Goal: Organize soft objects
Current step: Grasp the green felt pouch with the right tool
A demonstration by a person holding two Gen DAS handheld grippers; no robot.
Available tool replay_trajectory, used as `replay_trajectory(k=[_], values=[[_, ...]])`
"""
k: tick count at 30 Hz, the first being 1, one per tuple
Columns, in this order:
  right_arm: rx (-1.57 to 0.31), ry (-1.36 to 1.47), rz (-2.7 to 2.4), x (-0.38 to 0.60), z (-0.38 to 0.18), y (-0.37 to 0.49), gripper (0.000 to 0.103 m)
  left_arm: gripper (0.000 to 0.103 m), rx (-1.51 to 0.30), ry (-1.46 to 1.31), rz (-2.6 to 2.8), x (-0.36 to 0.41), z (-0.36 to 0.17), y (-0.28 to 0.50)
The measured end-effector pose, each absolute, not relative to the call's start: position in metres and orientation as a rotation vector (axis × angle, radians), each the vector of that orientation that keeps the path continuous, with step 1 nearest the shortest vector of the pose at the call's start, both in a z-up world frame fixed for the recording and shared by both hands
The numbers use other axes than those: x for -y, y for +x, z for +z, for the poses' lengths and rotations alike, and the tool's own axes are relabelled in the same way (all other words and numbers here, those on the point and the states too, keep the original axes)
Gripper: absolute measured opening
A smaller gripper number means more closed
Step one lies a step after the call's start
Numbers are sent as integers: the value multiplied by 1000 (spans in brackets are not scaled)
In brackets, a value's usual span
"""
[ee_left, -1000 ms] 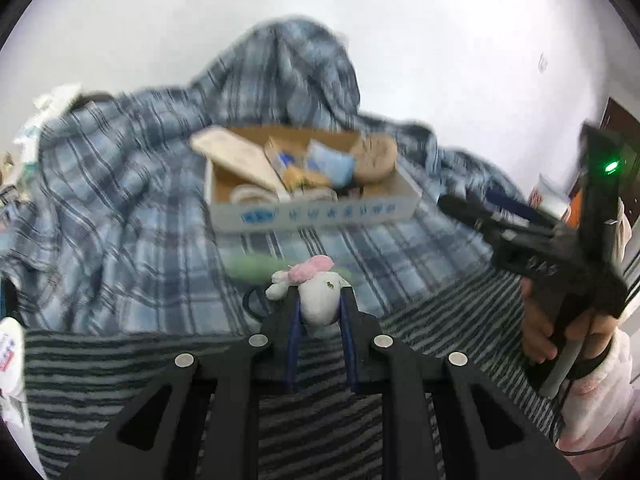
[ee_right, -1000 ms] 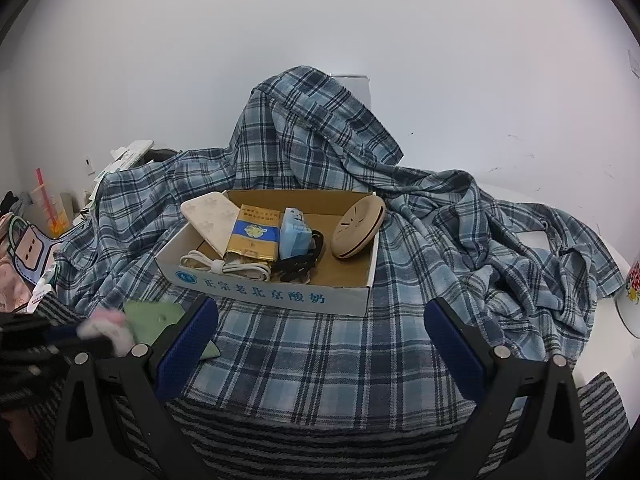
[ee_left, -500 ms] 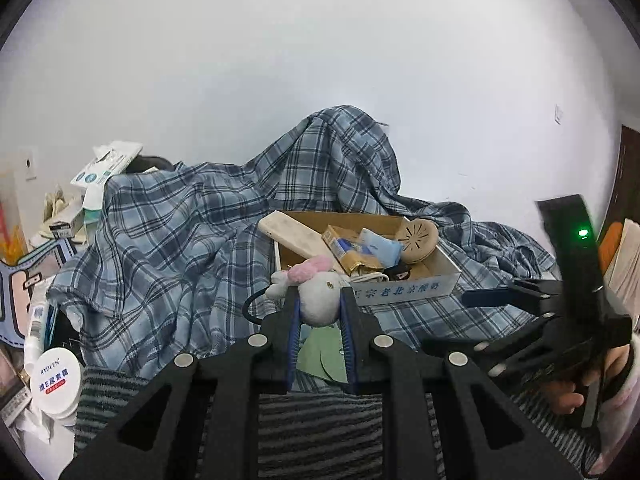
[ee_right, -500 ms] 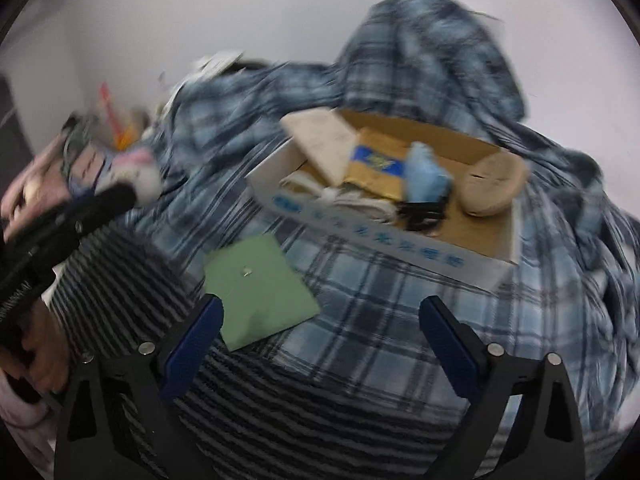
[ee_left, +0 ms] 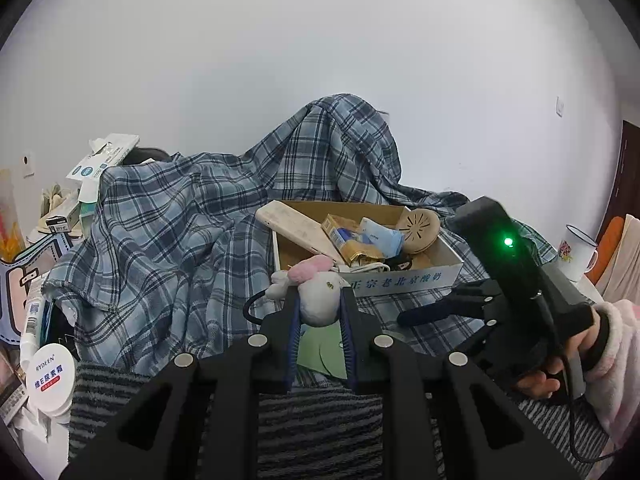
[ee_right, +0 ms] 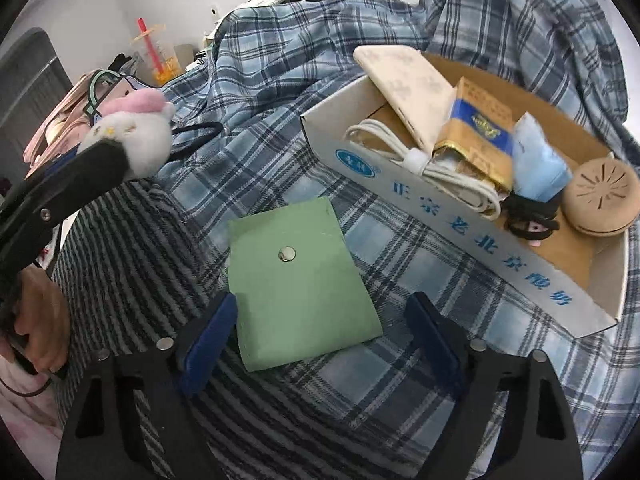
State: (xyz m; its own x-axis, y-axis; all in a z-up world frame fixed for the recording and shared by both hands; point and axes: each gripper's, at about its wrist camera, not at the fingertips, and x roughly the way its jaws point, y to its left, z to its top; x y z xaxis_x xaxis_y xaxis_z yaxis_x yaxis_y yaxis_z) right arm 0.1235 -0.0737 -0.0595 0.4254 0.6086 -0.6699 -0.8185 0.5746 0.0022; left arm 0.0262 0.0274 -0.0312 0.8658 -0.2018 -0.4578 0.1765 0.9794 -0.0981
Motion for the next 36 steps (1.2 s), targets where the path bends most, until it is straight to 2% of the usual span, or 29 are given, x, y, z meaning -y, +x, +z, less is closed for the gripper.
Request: replay_trajectory(k=[7, 11, 14, 22, 28, 36], values=[[-650, -407, 948, 67, -63, 114, 83, 20, -491, -38, -200, -24, -32, 26], [-626, -454, 951, 64, -65, 105, 73, 20, -492, -25, -203, -22, -32, 26], [-625, -451, 931, 66, -63, 106, 71, 20, -499, -27, -215, -21, -33, 27], [-535, -368, 731, 115, -45, 87, 71, 20, -504, -50, -207, -25, -34, 29], [-646, -212, 696, 160, -57, 89, 71, 20, -517, -36, -204, -23, -35, 31], [-677, -251, 749, 150, -67, 88, 74, 20, -521, -28, -199, -23, -36, 32]])
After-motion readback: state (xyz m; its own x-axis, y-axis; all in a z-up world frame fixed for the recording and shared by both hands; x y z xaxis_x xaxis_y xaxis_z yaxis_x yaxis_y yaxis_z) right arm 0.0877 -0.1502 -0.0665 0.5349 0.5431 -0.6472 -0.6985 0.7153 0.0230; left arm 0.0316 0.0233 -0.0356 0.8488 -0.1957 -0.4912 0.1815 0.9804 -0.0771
